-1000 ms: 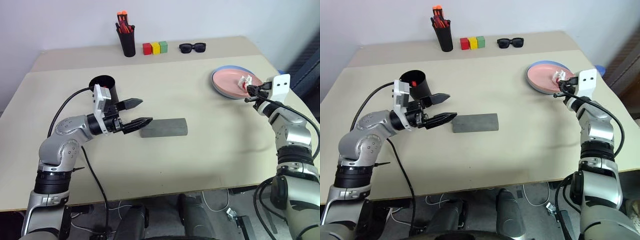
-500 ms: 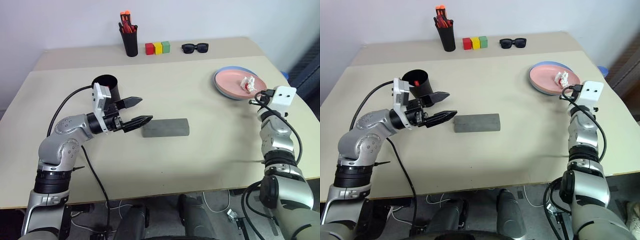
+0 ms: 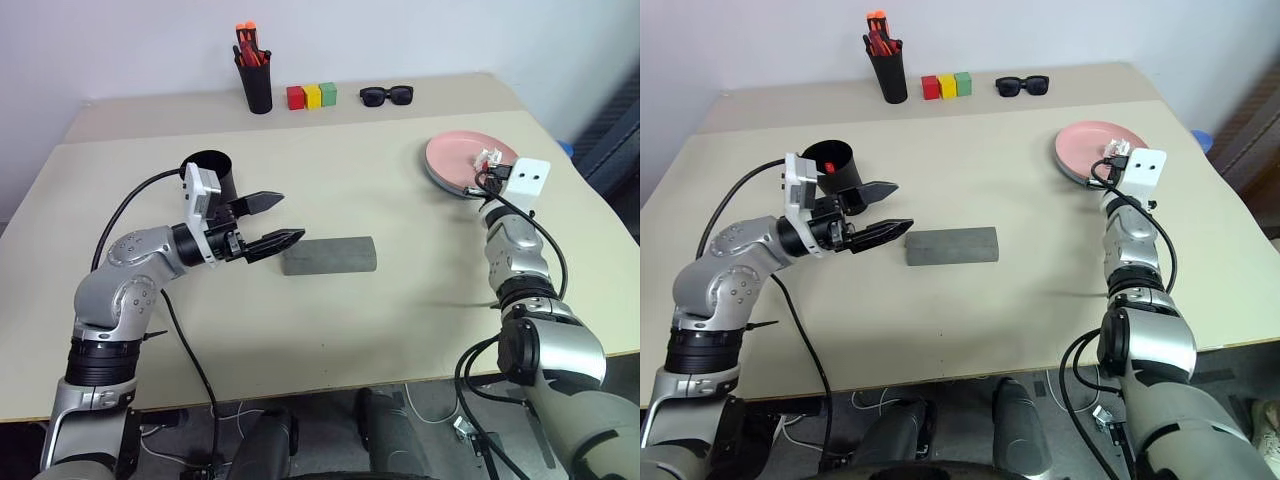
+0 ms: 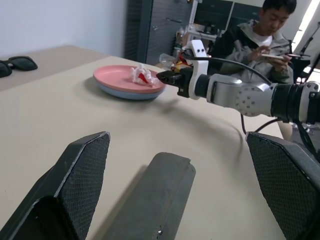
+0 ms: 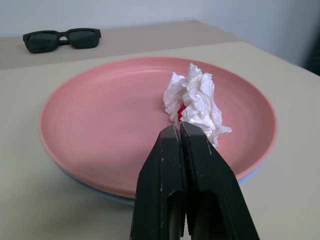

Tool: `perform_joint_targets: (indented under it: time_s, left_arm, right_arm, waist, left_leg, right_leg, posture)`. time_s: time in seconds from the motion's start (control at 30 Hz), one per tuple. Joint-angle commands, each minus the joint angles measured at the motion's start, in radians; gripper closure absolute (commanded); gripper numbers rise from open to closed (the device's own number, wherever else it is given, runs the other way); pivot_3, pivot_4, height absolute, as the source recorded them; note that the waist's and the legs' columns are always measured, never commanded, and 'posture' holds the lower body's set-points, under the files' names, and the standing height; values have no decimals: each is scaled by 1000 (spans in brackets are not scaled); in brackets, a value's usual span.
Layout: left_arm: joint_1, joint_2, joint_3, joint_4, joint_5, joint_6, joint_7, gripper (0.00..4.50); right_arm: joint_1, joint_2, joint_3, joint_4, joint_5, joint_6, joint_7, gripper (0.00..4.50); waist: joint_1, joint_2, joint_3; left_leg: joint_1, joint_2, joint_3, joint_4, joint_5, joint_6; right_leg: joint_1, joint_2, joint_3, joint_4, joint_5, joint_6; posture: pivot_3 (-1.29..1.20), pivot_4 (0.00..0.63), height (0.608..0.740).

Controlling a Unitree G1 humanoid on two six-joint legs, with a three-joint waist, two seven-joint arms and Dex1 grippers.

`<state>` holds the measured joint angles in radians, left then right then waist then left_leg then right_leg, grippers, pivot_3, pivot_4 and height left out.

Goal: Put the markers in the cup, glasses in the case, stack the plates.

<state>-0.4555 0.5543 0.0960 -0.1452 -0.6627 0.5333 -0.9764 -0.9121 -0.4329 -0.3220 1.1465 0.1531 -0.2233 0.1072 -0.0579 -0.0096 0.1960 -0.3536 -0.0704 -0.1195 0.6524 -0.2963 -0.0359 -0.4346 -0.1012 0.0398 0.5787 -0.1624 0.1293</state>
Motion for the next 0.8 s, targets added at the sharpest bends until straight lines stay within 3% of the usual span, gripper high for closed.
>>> perform_joint_targets:
  time_s: [0.03, 0.1, 0.23, 0.3, 0.37, 0.57, 0.8]
  left_arm:
    - [3, 11, 33, -44, -19, -6, 9, 0]
    - [11, 12, 36, -46, -19, -5, 12, 0]
    - [22, 24, 54, -47, -24, -3, 16, 0]
    - [32, 31, 69, -50, -30, -6, 19, 0]
    - [51, 43, 92, -53, -37, -11, 12, 0]
    - [128, 67, 135, -83, -36, -60, -12, 0]
    - [237, 120, 171, -105, -27, -116, -66, 0]
  right_arm:
    - [-15, 1, -19, -78, 63, -13, 138, 4467]
    - [5, 18, -6, -161, 100, 3, 254, 4467]
    - [135, 30, 50, -550, 270, 205, 580, 4467]
    - [217, -11, 110, -725, 310, 300, 713, 3961]
    - [287, -63, 155, -871, 363, 411, 834, 3216]
    - [383, -171, 188, -1092, 484, 627, 991, 35]
    - [495, -243, 175, -1237, 470, 584, 1099, 35]
  waist:
    - [-4, 0, 0]
    - [-11, 0, 0]
    - [-11, 0, 0]
    - [-6, 0, 0]
    - [-2, 0, 0]
    - [14, 0, 0]
    - [23, -1, 0]
  left_leg:
    - [0, 0, 0, 0, 0, 0]
    - [0, 0, 0, 0, 0, 0]
    - [0, 1, 0, -1, 0, 0]
    - [-2, 1, 0, -1, 0, 0]
    - [-2, 1, 0, -1, 0, 0]
    - [-2, 1, 2, 0, 0, 0]
    - [-2, 2, 2, 1, 0, 0]
  right_leg:
    - [0, 0, 0, 0, 0, 0]
    - [0, 0, 0, 0, 0, 0]
    - [-2, 1, 0, 1, 0, 0]
    - [-4, 1, 0, 2, 0, 0]
    - [-4, 1, 1, 2, 0, 0]
    - [-4, 1, 1, 2, 0, 0]
    - [-4, 1, 2, 1, 0, 0]
  posture:
    - [0, 150, 740]
    - [0, 150, 740]
    - [0, 150, 740]
    - [0, 150, 740]
    - [0, 150, 740]
    - [0, 150, 740]
    - [0, 150, 740]
